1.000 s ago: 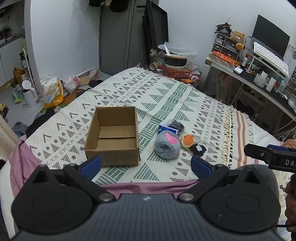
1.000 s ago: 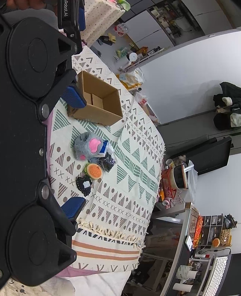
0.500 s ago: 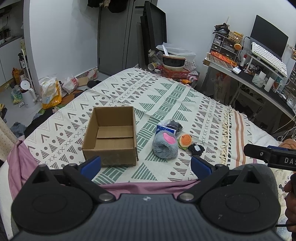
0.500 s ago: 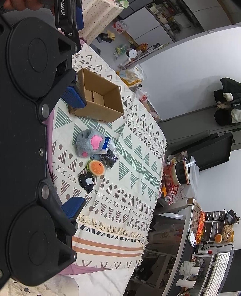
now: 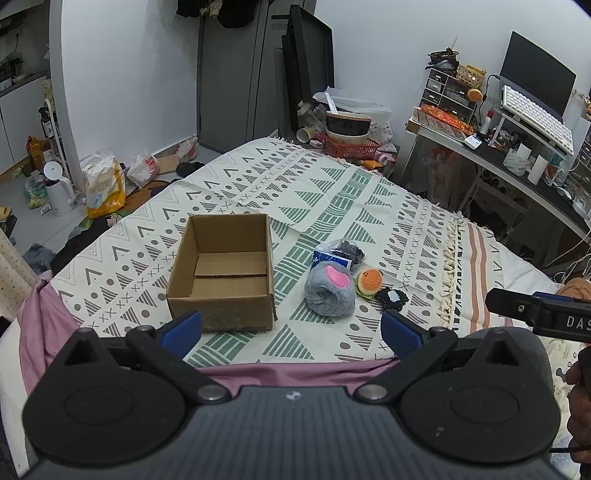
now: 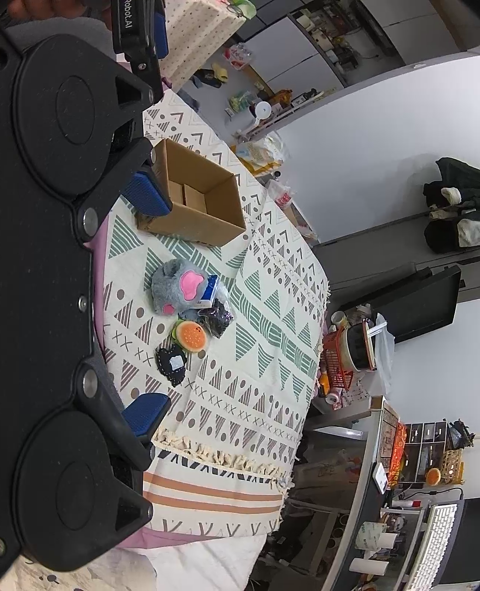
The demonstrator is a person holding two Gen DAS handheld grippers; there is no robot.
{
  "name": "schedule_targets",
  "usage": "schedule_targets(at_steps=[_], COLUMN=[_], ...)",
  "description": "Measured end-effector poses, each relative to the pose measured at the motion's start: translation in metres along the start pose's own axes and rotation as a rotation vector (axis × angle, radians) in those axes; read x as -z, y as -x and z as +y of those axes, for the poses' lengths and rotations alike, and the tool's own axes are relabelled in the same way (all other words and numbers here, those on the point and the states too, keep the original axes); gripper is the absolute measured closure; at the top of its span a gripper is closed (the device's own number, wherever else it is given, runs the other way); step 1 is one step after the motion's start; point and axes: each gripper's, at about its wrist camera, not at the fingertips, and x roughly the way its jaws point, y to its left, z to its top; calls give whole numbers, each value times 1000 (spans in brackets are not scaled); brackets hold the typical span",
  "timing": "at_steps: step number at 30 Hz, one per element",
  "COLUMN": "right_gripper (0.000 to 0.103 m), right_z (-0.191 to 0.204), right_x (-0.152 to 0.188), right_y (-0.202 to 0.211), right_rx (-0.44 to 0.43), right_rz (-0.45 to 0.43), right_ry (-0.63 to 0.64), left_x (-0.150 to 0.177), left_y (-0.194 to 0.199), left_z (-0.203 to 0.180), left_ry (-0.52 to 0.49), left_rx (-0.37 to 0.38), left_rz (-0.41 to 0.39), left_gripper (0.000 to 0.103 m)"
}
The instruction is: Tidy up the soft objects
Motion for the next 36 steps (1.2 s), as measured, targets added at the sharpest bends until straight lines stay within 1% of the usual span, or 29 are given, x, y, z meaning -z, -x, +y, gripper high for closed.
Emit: schedule_targets(at_steps=[5, 15, 23, 26, 36], right_gripper=[0, 0, 0, 0, 0], right_z=[-3, -4, -6, -7, -16], right_x=[0, 0, -1, -3, -1], right_y=[1, 3, 11, 12, 3], right_rx=[-18, -14, -44, -61, -47], right_rz=[2, -2, -15, -18, -2], right_ry=[-14, -15, -6, -9, -20], left_x=[-1, -2, -4, -3, -4], left_y=[5, 6, 9, 9, 4], left_z=[-5, -6, -9, -14, -22], left_ry=[-10, -8, -8, -23, -18], left_rx=[3, 0, -11, -16, -8], left_rz=[-5, -4, -9, -11, -17], left_gripper=[1, 1, 1, 1, 1])
